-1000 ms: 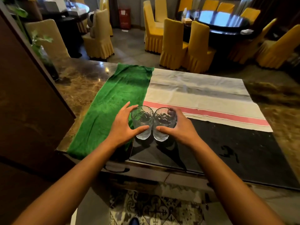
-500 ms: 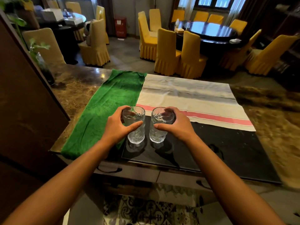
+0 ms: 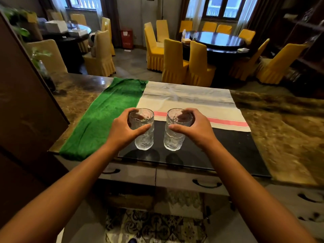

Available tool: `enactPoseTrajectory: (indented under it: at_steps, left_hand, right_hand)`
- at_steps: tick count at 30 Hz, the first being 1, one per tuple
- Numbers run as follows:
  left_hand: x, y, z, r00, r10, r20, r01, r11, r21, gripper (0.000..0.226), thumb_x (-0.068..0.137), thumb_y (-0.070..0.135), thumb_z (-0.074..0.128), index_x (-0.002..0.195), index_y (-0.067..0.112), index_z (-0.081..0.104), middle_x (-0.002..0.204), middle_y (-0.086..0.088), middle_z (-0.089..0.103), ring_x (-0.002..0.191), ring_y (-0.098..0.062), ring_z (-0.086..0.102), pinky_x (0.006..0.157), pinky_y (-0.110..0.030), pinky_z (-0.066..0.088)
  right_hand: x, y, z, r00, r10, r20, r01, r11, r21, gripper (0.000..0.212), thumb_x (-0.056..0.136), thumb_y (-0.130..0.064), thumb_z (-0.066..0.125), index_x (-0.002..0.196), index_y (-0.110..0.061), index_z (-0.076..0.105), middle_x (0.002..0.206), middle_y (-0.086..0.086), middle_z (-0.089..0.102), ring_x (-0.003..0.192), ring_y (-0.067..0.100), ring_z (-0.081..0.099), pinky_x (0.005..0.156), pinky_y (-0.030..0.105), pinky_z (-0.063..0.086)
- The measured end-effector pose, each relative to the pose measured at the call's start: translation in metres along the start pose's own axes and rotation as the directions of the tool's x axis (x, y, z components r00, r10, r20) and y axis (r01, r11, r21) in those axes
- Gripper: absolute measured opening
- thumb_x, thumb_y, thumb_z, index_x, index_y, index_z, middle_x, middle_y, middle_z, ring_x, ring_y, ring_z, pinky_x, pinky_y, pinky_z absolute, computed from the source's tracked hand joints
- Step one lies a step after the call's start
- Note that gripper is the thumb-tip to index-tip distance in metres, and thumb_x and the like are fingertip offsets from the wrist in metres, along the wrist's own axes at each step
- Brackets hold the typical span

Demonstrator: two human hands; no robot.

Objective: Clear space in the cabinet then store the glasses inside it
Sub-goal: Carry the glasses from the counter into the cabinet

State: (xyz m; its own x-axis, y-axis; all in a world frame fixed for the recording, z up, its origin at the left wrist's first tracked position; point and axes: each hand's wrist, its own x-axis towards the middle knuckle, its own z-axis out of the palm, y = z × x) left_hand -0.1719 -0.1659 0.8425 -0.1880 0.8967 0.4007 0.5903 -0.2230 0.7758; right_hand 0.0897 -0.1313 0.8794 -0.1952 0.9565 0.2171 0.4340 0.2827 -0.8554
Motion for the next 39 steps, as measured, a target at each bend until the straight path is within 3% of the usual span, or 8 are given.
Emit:
enactPoseTrajectory:
  at_steps: [7, 13, 17, 21, 25, 29, 32, 39]
  left_hand:
    - [-0.039, 0.036, 0.01, 0.999, 0.034, 0.013, -0.034, 0.999, 0.003, 0.069, 0.066, 0.063, 0.077, 0.121, 0.026, 0.058, 0.104, 0.007, 0.074, 0.099, -0.005, 0.07, 0.089, -0.028, 0.057]
    - [-0.073, 0.05, 0.013, 0.998, 0.047, 0.045, -0.047, 0.999, -0.01, 0.068, 0.068, 0.044, 0.09, 0.119, 0.012, 0.06, 0.097, 0.024, 0.066, 0.092, 0.019, 0.062, 0.081, -0.002, 0.043]
    - [-0.096, 0.049, 0.008, 0.996, 0.04, 0.085, -0.036, 0.998, -0.054, 0.076, 0.064, 0.059, 0.081, 0.121, 0.015, 0.058, 0.099, 0.02, 0.068, 0.095, 0.015, 0.063, 0.084, -0.005, 0.046]
    - [-0.121, 0.042, 0.001, 0.992, 0.036, 0.124, -0.029, 0.998, -0.059, 0.077, 0.064, 0.062, 0.079, 0.123, 0.018, 0.057, 0.105, 0.008, 0.073, 0.101, 0.002, 0.068, 0.091, -0.025, 0.055]
    - [-0.155, 0.033, -0.004, 0.989, 0.018, 0.148, -0.011, 0.999, -0.044, 0.078, 0.064, 0.064, 0.079, 0.123, 0.017, 0.057, 0.106, 0.005, 0.074, 0.102, -0.004, 0.069, 0.094, -0.032, 0.056]
    - [-0.189, 0.037, -0.008, 0.977, 0.009, 0.212, -0.004, 1.0, -0.025, 0.082, 0.062, 0.069, 0.079, 0.124, 0.019, 0.058, 0.108, 0.007, 0.073, 0.101, -0.004, 0.068, 0.091, -0.027, 0.055]
    - [-0.21, 0.044, -0.007, 0.973, 0.015, 0.229, -0.012, 1.0, -0.015, 0.081, 0.063, 0.069, 0.081, 0.123, 0.019, 0.059, 0.107, 0.008, 0.071, 0.099, -0.001, 0.067, 0.087, -0.013, 0.049]
    - [-0.241, 0.059, 0.011, 0.973, -0.02, 0.232, 0.023, 1.0, -0.01, 0.062, 0.071, 0.042, 0.087, 0.12, 0.019, 0.057, 0.107, 0.007, 0.071, 0.099, 0.004, 0.066, 0.086, -0.008, 0.048]
  right_hand:
    - [-0.051, 0.002, -0.025, 1.0, -0.011, -0.003, 0.011, 1.0, 0.012, 0.071, 0.06, -0.048, 0.093, 0.118, -0.025, 0.061, 0.105, -0.009, 0.071, 0.098, 0.004, 0.067, 0.092, 0.03, 0.056]
    - [-0.093, 0.001, -0.035, 1.0, -0.003, -0.019, 0.003, 1.0, 0.002, 0.069, 0.061, -0.05, 0.091, 0.118, -0.025, 0.061, 0.104, -0.014, 0.069, 0.097, 0.002, 0.066, 0.088, 0.023, 0.056]
    - [-0.12, 0.002, -0.033, 0.999, 0.026, -0.035, -0.026, 1.0, -0.006, 0.071, 0.06, -0.051, 0.091, 0.119, -0.024, 0.061, 0.106, -0.012, 0.069, 0.099, 0.004, 0.066, 0.087, 0.023, 0.055]
    - [-0.155, 0.003, -0.029, 0.996, 0.07, -0.054, -0.07, 0.998, 0.003, 0.071, 0.06, -0.049, 0.092, 0.119, -0.025, 0.06, 0.106, -0.013, 0.069, 0.099, 0.003, 0.066, 0.087, 0.023, 0.056]
    - [-0.193, 0.005, -0.021, 0.991, 0.128, -0.037, -0.129, 0.992, -0.009, 0.072, 0.062, -0.047, 0.092, 0.122, -0.024, 0.059, 0.106, -0.014, 0.069, 0.098, 0.0, 0.065, 0.083, 0.017, 0.054]
    - [-0.225, 0.008, -0.018, 0.982, 0.181, -0.053, -0.182, 0.983, -0.009, 0.074, 0.061, -0.044, 0.094, 0.122, -0.02, 0.059, 0.105, -0.011, 0.071, 0.097, 0.0, 0.066, 0.083, 0.017, 0.053]
    - [-0.244, 0.014, -0.022, 0.98, 0.192, -0.044, -0.193, 0.981, -0.031, 0.075, 0.061, -0.045, 0.094, 0.122, -0.021, 0.06, 0.106, -0.01, 0.07, 0.098, 0.002, 0.066, 0.087, 0.023, 0.056]
    - [-0.272, 0.039, -0.043, 0.976, 0.216, -0.009, -0.216, 0.976, -0.003, 0.072, 0.061, -0.043, 0.094, 0.122, -0.022, 0.06, 0.108, -0.009, 0.07, 0.099, 0.003, 0.066, 0.086, 0.02, 0.055]
